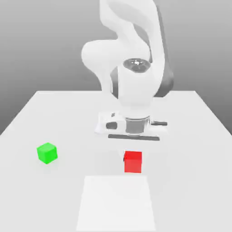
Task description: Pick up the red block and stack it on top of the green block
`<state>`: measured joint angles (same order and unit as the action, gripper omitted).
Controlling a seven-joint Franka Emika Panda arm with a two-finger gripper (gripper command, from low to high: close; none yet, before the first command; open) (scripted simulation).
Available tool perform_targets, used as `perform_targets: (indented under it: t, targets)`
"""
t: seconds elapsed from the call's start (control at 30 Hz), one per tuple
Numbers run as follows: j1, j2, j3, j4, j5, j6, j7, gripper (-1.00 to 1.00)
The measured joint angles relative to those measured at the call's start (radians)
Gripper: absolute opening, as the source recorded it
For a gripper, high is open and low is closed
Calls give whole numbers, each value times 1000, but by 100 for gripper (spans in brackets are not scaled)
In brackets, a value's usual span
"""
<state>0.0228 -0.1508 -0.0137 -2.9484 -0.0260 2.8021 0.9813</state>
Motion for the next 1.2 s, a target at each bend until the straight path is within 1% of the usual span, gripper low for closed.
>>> perform_targets:
  t: [0.5, 0.6, 0.73, 0.93, 0.97, 1.17, 1.2]
  targets:
    - [-551, -181, -407, -30, -266, -144, -303, -100]
    - [-551, -143, -448, -28, -242, -110, -347, -100]
    - [-500, -51, -484, -25, -170, -23, -399, -100]
    - [-434, 113, -506, -26, -18, 137, -502, -100]
    - [-427, 131, -505, -27, 2, 155, -516, 100]
    - [-418, 141, -507, -27, 13, 164, -523, 100]
    - [-424, 130, -510, -27, 0, 154, -515, 100]
